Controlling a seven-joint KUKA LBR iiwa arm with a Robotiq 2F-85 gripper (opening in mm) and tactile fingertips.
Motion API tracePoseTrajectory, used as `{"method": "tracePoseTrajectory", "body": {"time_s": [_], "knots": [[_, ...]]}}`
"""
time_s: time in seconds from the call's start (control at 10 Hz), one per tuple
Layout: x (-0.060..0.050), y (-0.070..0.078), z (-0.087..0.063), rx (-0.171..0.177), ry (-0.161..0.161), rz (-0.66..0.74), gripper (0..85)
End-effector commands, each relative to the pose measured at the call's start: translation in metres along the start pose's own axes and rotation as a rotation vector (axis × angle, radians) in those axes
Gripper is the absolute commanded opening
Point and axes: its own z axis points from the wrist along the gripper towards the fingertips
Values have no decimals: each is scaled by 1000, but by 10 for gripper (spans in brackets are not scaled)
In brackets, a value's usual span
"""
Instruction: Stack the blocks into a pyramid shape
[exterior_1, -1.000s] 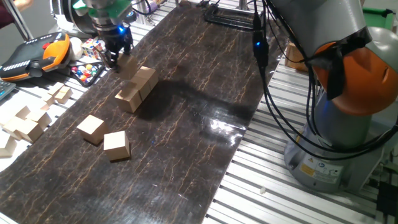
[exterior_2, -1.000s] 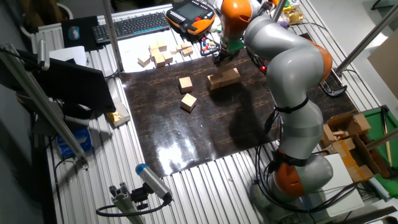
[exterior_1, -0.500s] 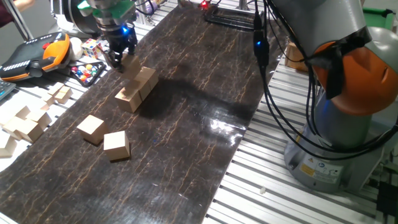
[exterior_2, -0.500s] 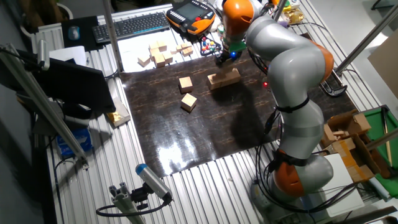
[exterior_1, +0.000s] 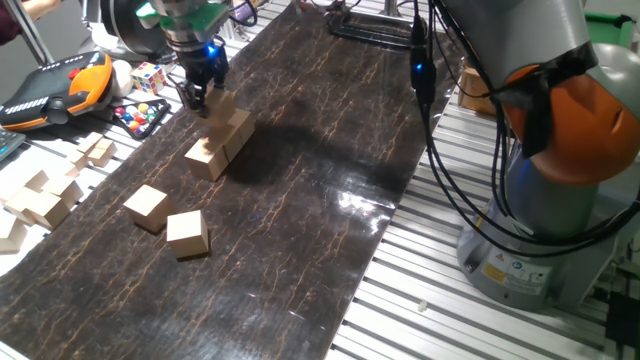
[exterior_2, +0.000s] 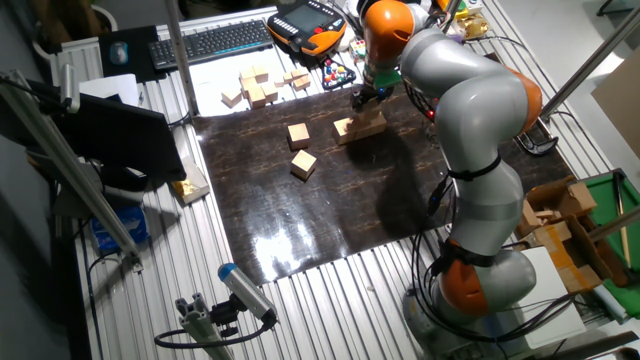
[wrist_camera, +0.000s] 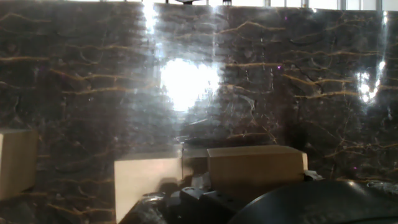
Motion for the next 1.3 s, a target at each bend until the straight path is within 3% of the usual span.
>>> {"method": "tracePoseTrajectory", "body": {"time_s": [0.0, 1.2], "knots": [[1, -1, 1, -1, 0, 1, 7], [9, -6, 14, -12, 10, 10, 7]]}}
